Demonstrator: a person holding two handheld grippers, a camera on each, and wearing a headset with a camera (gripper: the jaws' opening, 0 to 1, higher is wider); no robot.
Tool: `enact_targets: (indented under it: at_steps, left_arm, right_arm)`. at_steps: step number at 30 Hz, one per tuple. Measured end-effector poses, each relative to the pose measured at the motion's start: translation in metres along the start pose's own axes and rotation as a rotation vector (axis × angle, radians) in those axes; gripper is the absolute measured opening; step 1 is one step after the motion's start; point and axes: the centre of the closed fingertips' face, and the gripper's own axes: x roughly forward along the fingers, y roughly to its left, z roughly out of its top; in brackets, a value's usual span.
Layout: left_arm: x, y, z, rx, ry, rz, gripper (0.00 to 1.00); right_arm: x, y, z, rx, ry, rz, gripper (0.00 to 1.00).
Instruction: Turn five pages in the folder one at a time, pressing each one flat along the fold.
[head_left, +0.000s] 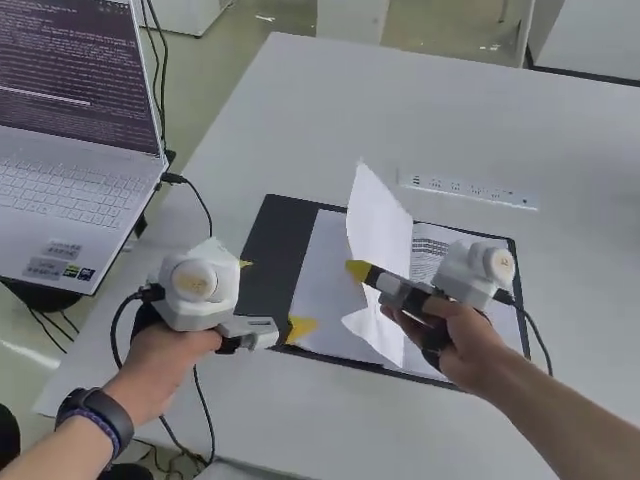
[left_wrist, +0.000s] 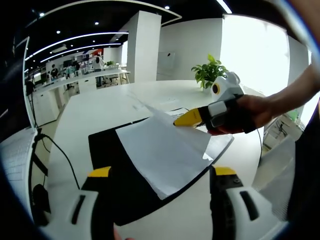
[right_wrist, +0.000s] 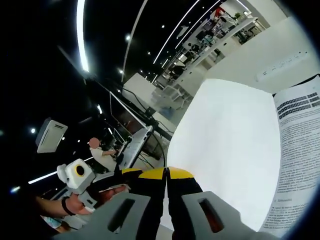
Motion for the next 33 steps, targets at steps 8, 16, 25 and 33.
enact_targets:
  at_steps: [8, 16, 25, 33]
  left_arm:
    - [-0.017, 0.014, -0.01, -0.033, -0.012, 0.035, 0.78]
    - [-0.023, 0.019, -0.01, -0.046, -0.027, 0.047, 0.78]
    - [-0.026, 0.008, -0.011, -0.06, -0.03, 0.039, 0.77]
    - [-0.028, 0.003, -0.013, -0.082, -0.03, 0.04, 0.77]
  right_arm:
    - [0.03, -0.015, -0.023, 0.039, 0.046, -0.041, 0.0]
    - [0.048, -0.036, -0.04, 0.068, 0.094, -0.09, 0.0]
    - [0.059, -0.057, -0.059, 0.088, 0.13, -0.137, 0.0]
    - [0.064, -0.066, -0.072, 0.106, 0.149, -0.17, 0.01]
